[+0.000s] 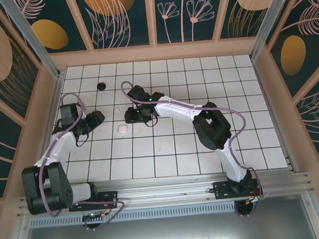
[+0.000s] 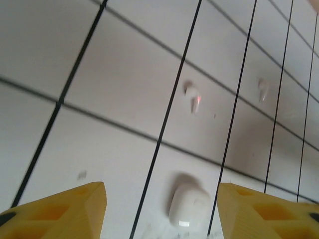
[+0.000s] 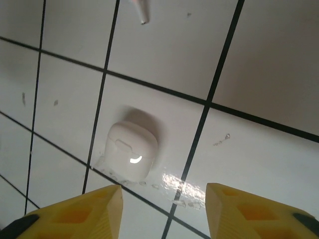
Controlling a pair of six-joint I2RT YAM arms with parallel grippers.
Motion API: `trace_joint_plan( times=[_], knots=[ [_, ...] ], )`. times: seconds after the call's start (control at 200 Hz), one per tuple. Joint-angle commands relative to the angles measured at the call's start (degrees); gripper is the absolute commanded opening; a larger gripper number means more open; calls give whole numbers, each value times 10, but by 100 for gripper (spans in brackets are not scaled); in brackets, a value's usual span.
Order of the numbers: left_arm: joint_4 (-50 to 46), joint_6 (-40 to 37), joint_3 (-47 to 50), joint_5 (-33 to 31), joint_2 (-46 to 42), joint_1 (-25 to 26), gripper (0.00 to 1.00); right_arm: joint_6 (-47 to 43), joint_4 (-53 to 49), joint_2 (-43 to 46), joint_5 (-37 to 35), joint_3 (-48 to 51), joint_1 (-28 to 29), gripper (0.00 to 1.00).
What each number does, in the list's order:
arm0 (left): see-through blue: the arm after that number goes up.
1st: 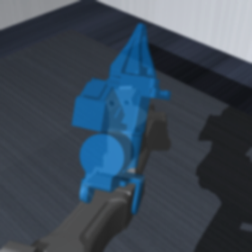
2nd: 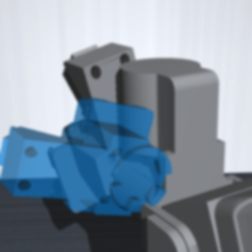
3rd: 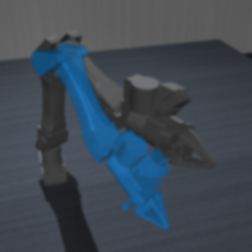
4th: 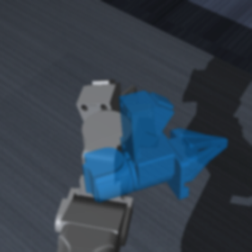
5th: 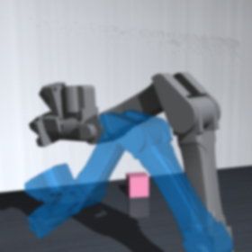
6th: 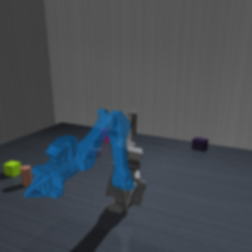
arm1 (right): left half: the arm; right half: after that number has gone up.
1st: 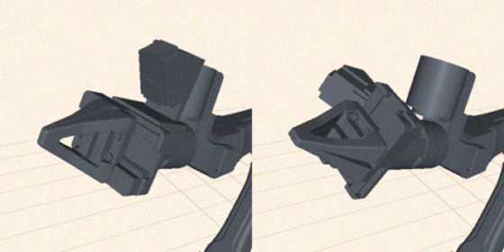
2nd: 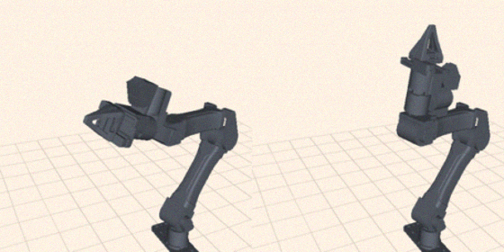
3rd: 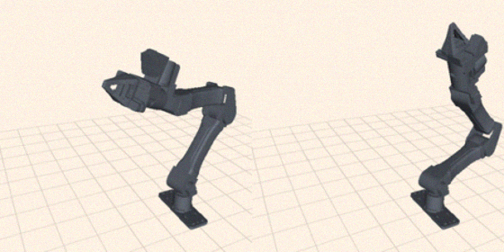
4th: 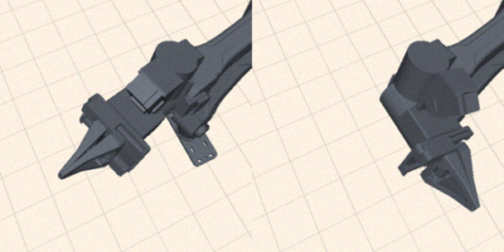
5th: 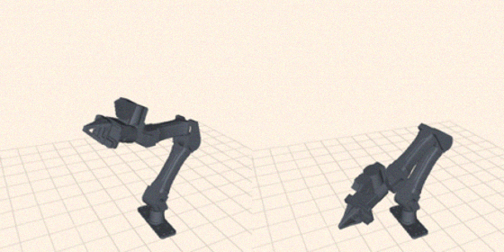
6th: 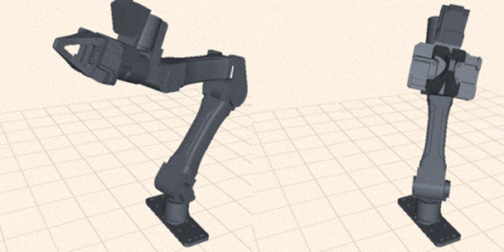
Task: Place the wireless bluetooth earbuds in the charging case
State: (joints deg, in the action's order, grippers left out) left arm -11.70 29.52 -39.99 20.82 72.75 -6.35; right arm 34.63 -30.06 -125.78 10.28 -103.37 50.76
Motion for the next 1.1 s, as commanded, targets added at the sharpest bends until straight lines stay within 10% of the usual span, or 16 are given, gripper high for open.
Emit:
trace_joint_plan(
  times=[0.0, 0.39, 1.096],
  knots=[
    [32, 25, 29, 8, -51, 2, 61, 61, -43, -18, -42, -47, 25, 57],
    [-11, -9, -18, -80, -137, 1, 74, 151, -115, -108, -180, -149, 90, 57],
    [11, -38, 18, -131, -158, 1, 84, 155, -148, -197, -190, -248, 93, 58]
  ],
)
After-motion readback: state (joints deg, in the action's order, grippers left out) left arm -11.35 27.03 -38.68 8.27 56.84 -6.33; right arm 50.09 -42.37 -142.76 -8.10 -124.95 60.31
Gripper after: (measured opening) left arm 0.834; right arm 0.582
